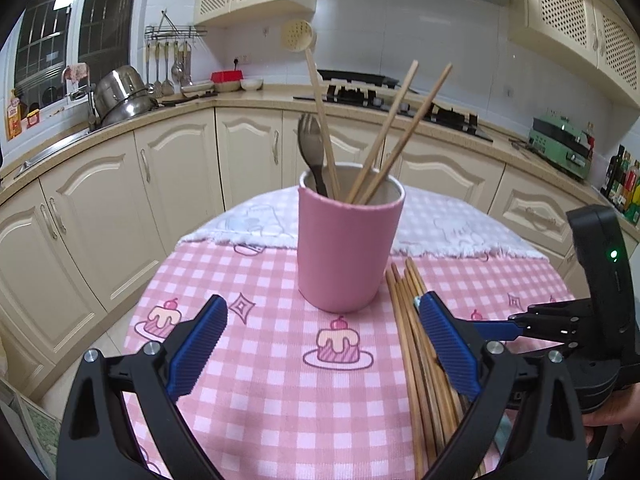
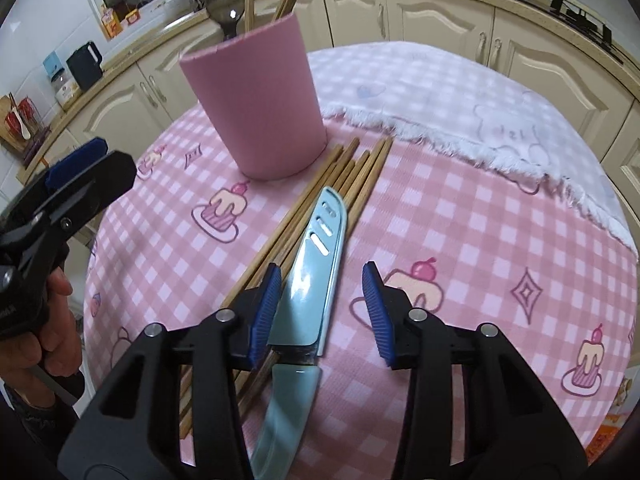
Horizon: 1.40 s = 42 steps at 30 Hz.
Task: Organize utensils
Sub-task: 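Lower the right tool onto the light-blue knife and grasp it, then lift the knife with the right tool while the left tool grasps a chopstick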
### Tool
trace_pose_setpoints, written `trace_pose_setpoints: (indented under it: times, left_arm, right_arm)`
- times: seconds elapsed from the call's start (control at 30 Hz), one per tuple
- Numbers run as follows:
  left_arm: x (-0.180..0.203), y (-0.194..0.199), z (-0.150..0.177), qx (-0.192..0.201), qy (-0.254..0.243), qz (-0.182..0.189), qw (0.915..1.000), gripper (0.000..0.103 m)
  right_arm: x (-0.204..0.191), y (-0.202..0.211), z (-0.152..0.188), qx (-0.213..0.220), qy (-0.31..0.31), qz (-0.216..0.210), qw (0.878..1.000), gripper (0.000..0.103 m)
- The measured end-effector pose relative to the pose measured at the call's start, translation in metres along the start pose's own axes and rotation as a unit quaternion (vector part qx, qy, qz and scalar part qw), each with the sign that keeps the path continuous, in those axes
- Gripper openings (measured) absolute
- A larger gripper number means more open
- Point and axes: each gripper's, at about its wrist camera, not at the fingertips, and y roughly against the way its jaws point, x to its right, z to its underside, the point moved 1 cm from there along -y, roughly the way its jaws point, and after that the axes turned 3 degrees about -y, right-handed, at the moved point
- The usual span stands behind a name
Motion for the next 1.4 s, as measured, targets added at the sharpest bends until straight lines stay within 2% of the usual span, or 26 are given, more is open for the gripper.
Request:
trace_pose_setpoints:
  times: [0.07, 0.27, 0.4, 0.57, 0.83, 1.0, 1.03, 1.07, 1.13, 1.23, 1.3, 1.37, 1.4]
  left_arm:
    - [0.003, -0.006, 0.002, -0.012, -0.007, 0.000, 0.9999, 0.095]
    - [0.015, -0.027, 0.013, -0.061, -0.035, 0.005, 0.9975, 0.095]
    - [0.025, -0.047, 0.022, -0.100, -0.055, 0.010, 0.9934, 0.095]
    - [0.032, -0.063, 0.026, -0.129, -0.071, 0.006, 0.9892, 0.095]
    - [0.034, -0.075, 0.024, -0.146, -0.079, 0.004, 0.9862, 0.095]
    - [0.038, -0.086, 0.021, -0.155, -0.084, -0.011, 0.9843, 0.094]
    - [0.039, -0.087, 0.020, -0.156, -0.084, -0.009, 0.9842, 0.091]
    - [0.040, -0.086, 0.019, -0.156, -0.084, 0.000, 0.9842, 0.082]
    - [0.043, -0.087, 0.016, -0.159, -0.081, 0.016, 0.9839, 0.073]
    - [0.049, -0.091, 0.013, -0.159, -0.088, 0.019, 0.9832, 0.065]
    - [0.052, -0.093, 0.010, -0.157, -0.085, 0.029, 0.9834, 0.056]
    - [0.055, -0.092, 0.009, -0.156, -0.089, 0.038, 0.9830, 0.034]
    - [0.058, -0.089, 0.010, -0.156, -0.095, 0.040, 0.9824, 0.030]
  right_arm:
    - [0.000, 0.000, 0.002, 0.002, 0.003, 0.001, 1.000, 0.032]
    - [0.012, 0.005, 0.004, 0.005, -0.007, -0.004, 1.000, 0.031]
    - [0.019, 0.007, 0.003, 0.005, -0.010, -0.005, 1.000, 0.030]
    - [0.020, 0.007, 0.002, 0.003, -0.005, -0.005, 1.000, 0.030]
    - [0.022, 0.006, 0.001, 0.002, 0.001, -0.002, 1.000, 0.030]
    - [0.025, 0.005, -0.001, 0.000, 0.004, 0.010, 1.000, 0.029]
    - [0.025, 0.006, -0.001, -0.001, 0.002, 0.011, 1.000, 0.029]
    - [0.026, 0.006, -0.001, -0.002, -0.001, 0.011, 1.000, 0.029]
    - [0.027, 0.005, -0.003, -0.005, -0.008, 0.011, 1.000, 0.029]
    - [0.024, 0.002, -0.006, -0.011, -0.003, 0.023, 1.000, 0.029]
    - [0.020, 0.000, -0.008, -0.013, 0.009, 0.035, 0.999, 0.030]
    - [0.016, 0.000, -0.007, -0.013, 0.024, 0.043, 0.999, 0.029]
    - [0.015, 0.000, -0.005, -0.014, 0.033, 0.046, 0.998, 0.029]
